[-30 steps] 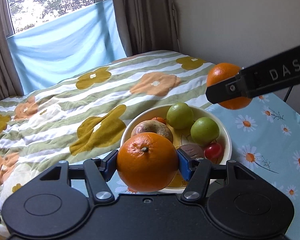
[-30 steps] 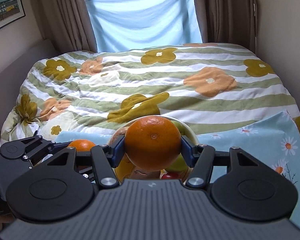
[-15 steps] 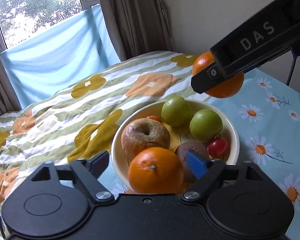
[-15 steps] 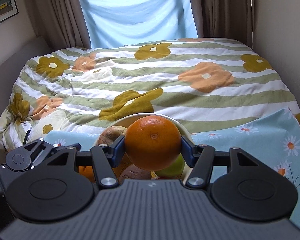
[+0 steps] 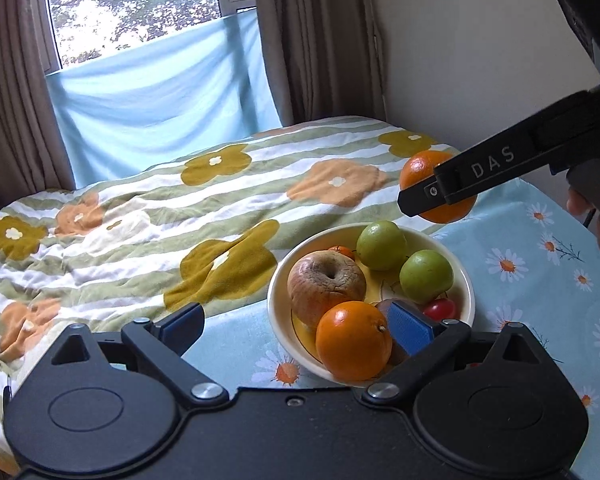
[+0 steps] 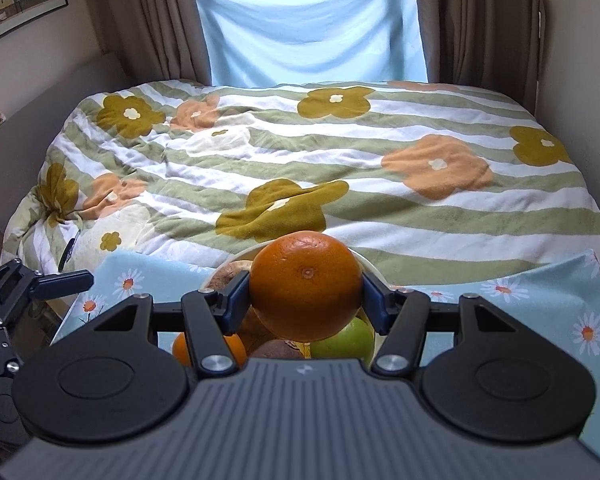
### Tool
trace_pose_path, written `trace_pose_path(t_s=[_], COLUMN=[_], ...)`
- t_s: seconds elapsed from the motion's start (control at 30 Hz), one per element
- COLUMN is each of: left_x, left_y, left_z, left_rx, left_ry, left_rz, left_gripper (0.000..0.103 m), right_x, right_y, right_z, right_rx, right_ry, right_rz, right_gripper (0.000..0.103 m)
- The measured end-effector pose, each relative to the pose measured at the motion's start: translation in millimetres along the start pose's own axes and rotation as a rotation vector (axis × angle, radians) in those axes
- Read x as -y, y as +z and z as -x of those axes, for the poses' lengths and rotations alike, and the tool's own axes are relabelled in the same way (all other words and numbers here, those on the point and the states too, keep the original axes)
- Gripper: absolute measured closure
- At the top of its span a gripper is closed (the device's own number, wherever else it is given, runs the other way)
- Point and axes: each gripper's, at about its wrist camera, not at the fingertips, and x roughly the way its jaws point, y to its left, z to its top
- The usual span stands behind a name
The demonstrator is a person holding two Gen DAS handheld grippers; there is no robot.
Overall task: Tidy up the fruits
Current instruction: 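Release the orange into the bowl with the left tool while the right tool releases its orange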
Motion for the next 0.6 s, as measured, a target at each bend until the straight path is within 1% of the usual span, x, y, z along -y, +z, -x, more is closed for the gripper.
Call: trace_pose_path(t_s=[0.17, 0.37, 0.6], left_x=[-3.1, -3.1, -3.6], left_y=[-4.5, -7.4, -5.6], left_z=[7.5, 6.4, -1.7], left_rx=[-0.013, -0.027, -0.041], left_ry=[0.045, 0.071, 0.094], left_rz=[0.032, 0.078, 0.109], left_gripper=[0.003, 0.003, 0.003], right_x=[2.5, 5.1, 8.7], right_y=[3.6, 1.6, -8.0], right_z=[-21.5, -52.6, -76.6], right_rx=[-0.039, -0.092, -0.124], right_ry=[0.039, 0.079, 0.119], right_rz=[0.027, 0.03, 0.048], right_gripper=[0.03, 0.03, 0.029])
